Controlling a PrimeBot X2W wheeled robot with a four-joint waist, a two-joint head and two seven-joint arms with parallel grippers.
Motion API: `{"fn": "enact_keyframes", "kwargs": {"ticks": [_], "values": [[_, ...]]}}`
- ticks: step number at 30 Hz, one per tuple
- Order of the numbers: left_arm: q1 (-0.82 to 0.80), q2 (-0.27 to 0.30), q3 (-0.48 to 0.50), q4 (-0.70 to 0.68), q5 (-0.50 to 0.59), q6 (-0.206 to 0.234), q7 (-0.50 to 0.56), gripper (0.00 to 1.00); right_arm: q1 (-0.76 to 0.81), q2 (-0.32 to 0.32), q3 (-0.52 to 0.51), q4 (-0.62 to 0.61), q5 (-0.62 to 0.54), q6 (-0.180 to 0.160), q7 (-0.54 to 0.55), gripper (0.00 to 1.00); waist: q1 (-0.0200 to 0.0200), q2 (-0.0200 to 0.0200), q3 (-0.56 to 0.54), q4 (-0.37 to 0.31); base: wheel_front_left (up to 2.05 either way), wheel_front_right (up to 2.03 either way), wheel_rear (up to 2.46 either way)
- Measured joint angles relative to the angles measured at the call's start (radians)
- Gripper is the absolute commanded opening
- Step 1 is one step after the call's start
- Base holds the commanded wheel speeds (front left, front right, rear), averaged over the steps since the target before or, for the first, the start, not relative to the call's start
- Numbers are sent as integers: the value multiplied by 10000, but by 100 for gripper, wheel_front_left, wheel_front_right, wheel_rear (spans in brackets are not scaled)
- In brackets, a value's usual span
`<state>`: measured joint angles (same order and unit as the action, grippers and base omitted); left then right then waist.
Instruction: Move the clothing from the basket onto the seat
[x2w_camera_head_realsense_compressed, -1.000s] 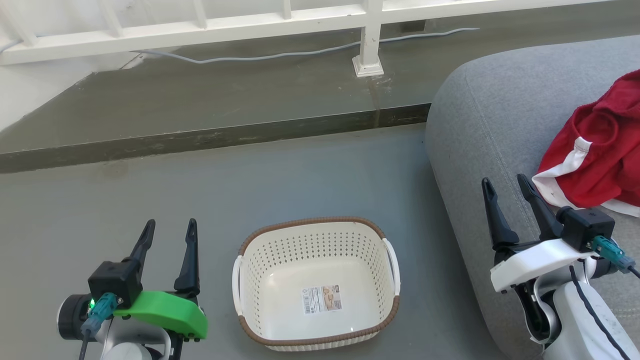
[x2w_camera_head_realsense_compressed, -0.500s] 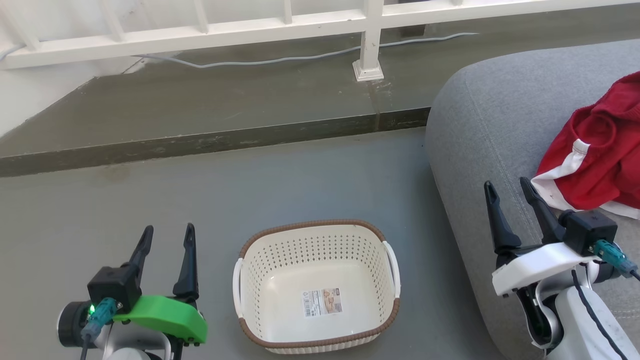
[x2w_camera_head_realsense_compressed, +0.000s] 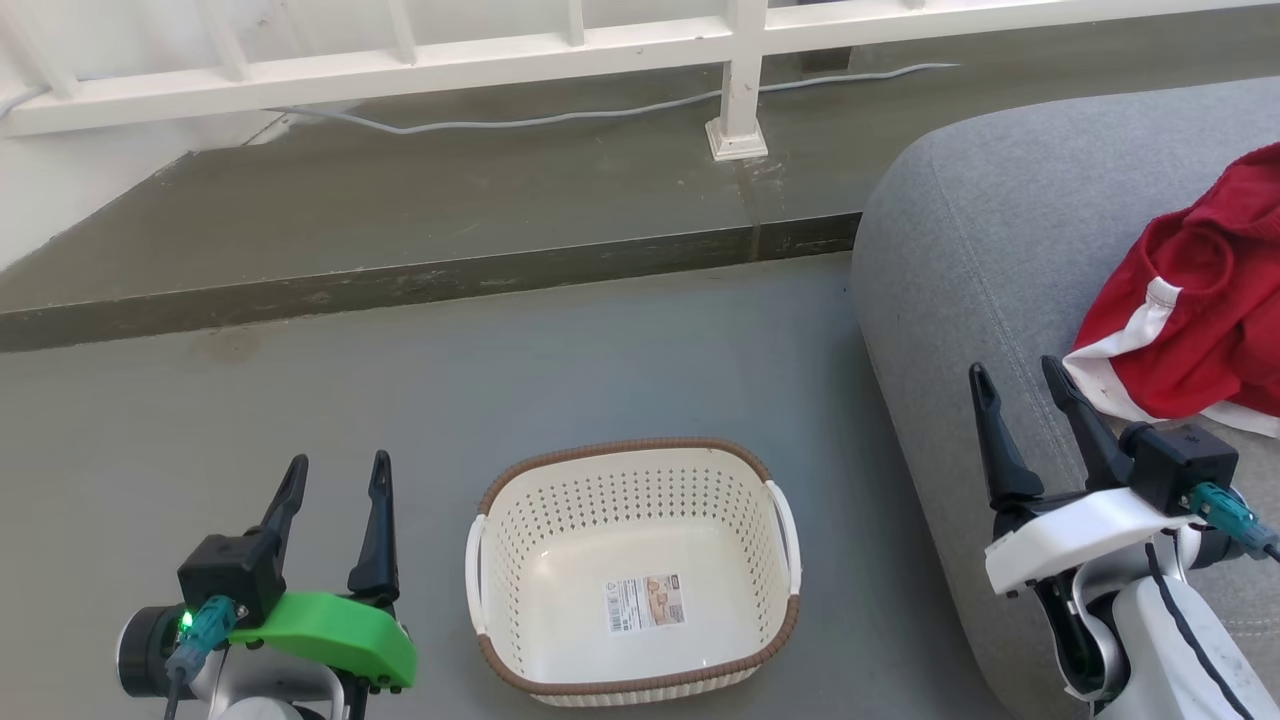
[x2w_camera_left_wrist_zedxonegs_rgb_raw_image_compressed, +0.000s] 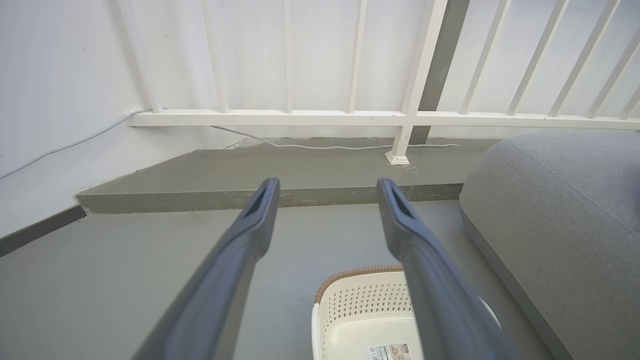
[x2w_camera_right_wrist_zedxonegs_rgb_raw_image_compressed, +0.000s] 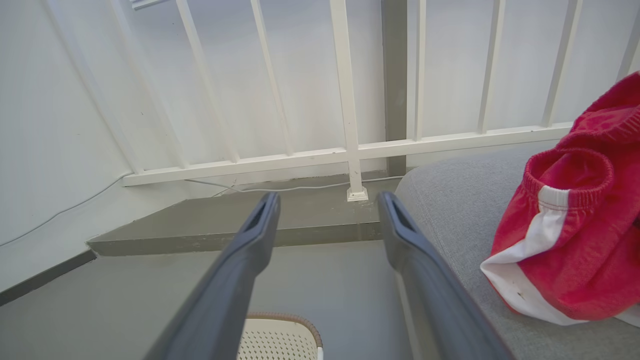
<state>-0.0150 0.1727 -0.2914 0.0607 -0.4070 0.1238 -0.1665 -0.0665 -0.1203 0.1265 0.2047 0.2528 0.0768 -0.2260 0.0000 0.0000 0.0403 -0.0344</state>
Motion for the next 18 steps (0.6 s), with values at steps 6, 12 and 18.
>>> {"fn": "enact_keyframes", "kwargs": {"ticks": [6,12,18], "values": [[1,-40,36,25,61,0,46,100,157,0,0,-67,0,-10,81,100,0,0,1,-1,0,0,0],[15,-88,-13,215,56,0,77,0,181,33,27,-8,2,-52,79,0,0,0,-2,0,0,0,0],[234,-291,-84,568,-98,-17,86,0,503,226,67,391,75,-52,82,0,0,0,-5,5,0,0,0]]}}
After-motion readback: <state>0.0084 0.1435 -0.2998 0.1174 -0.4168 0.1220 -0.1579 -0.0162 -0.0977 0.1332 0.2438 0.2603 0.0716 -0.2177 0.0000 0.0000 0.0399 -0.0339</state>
